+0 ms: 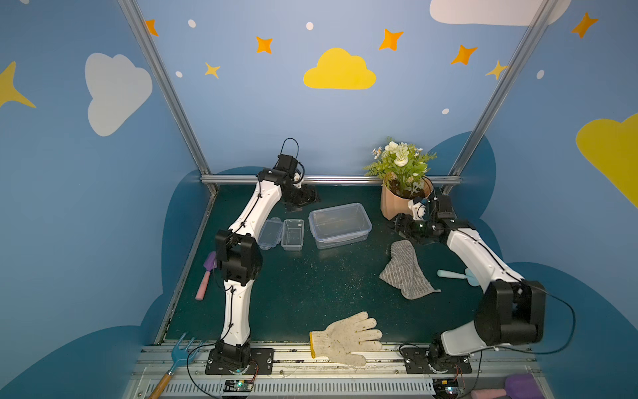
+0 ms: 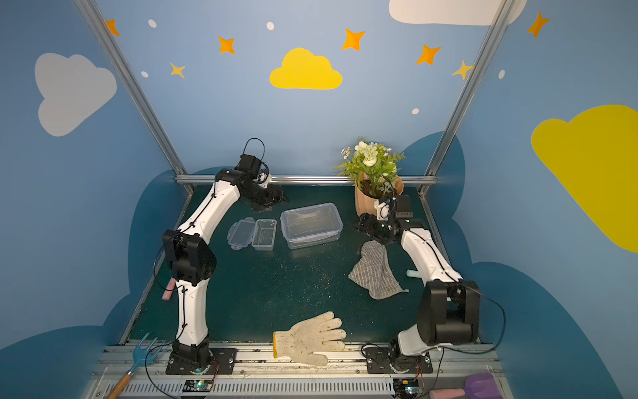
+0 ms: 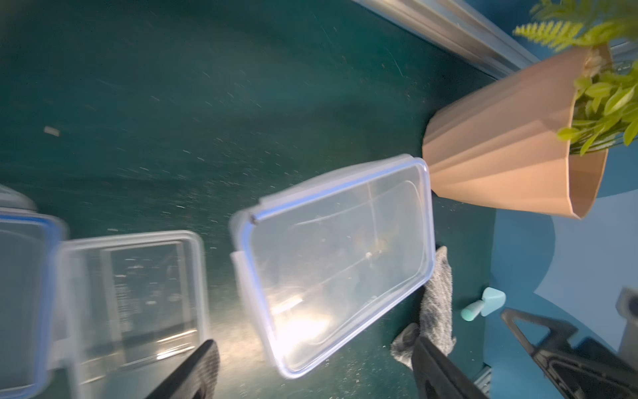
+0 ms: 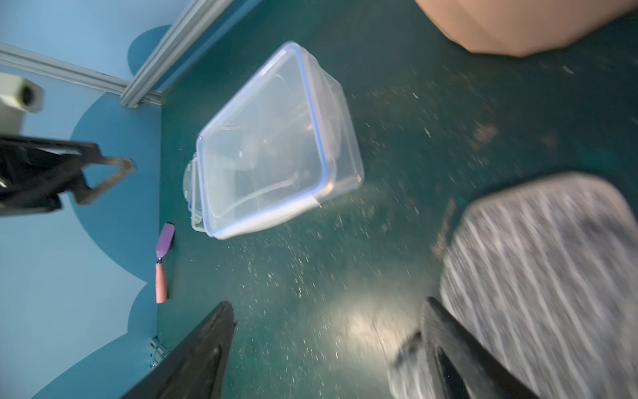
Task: Wipe the insides of the lunch boxes
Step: Move the lunch box to the center of the board.
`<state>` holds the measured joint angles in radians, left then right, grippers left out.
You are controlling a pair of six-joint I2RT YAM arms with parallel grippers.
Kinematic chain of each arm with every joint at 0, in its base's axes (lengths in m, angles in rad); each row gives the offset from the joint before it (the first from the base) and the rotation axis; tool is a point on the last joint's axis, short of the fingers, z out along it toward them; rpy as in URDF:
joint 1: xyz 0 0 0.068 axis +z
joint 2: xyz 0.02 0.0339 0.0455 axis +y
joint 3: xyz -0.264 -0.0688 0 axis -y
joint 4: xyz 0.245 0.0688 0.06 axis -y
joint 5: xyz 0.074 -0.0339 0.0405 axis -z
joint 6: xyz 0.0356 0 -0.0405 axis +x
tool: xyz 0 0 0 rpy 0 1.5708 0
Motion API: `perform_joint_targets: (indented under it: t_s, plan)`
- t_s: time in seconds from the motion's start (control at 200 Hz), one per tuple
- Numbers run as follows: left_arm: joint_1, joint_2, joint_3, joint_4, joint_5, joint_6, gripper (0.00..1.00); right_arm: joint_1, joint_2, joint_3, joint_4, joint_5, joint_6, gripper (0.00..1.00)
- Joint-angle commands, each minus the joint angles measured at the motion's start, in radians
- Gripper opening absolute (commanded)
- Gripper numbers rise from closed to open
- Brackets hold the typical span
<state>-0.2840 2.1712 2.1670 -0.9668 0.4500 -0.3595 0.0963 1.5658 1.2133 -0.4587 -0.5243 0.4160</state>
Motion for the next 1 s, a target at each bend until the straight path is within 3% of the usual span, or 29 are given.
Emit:
perform_joint_targets:
  t_s: [0.0, 0.36, 0.651, 0.861, 0.996]
  plan:
    - [-0.041, 0.018, -0.078, 0.098, -0.031, -0.102, 0.88, 0.012, 0.119, 0.094, 0.110, -0.069, 0.015, 0.83]
    - [-0.119, 0.076, -0.104, 0.128, -0.198, -0.169, 0.89, 0.051, 0.446, 0.356, 0.209, -0.108, 0.038, 0.83]
    - [-0.121, 0.004, -0.116, 0.128, -0.231, -0.161, 0.90, 0.087, 0.498, 0.383, 0.272, -0.112, 0.069, 0.83]
    - [-0.116, -0.056, -0.144, 0.117, -0.369, -0.133, 0.93, 0.126, 0.512, 0.374, 0.285, -0.064, 0.072, 0.83]
    - [-0.101, -0.035, -0.192, 0.183, -0.319, -0.160, 0.94, 0.137, 0.510, 0.343, 0.317, -0.030, 0.083, 0.83]
